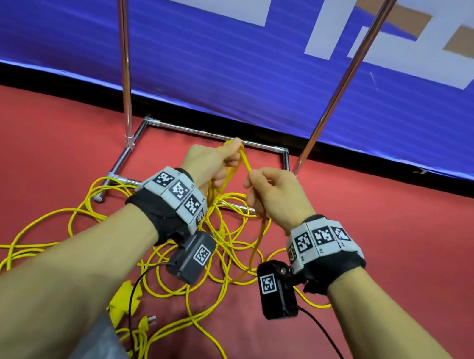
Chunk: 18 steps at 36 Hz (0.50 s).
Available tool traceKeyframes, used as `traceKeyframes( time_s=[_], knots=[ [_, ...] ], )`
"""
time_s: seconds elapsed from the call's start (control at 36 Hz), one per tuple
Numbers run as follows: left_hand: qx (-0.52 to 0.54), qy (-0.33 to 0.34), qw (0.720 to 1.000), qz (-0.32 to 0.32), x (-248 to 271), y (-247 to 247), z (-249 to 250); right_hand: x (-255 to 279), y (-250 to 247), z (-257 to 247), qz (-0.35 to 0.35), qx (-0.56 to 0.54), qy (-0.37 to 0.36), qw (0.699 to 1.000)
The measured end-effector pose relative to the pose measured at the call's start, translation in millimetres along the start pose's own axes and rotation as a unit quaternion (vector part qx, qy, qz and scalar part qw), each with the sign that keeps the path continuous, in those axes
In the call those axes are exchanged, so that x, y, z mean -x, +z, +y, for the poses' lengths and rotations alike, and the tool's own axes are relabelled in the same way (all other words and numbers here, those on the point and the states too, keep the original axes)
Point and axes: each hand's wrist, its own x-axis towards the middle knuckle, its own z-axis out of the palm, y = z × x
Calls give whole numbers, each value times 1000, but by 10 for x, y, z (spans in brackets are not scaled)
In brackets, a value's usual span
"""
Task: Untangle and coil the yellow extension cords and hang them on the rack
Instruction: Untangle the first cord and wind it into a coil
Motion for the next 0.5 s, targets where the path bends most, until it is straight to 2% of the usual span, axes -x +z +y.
traceKeyframes(
  time_s=[0.11,0.19,0.33,0.5],
  knots=[
    [-22,-5,1000,-10,56,106,-59,-85,68,-32,30,49,-35,998],
    [-53,-4,999,8,67,130,-64,-99,107,-46,28,53,-31,998],
    [-46,26,997,47,-5,90,5,-32,87,-54,-41,-62,41,996],
    [2,40,998,49,-66,91,76,55,-27,6,-93,-99,85,987]
  ],
)
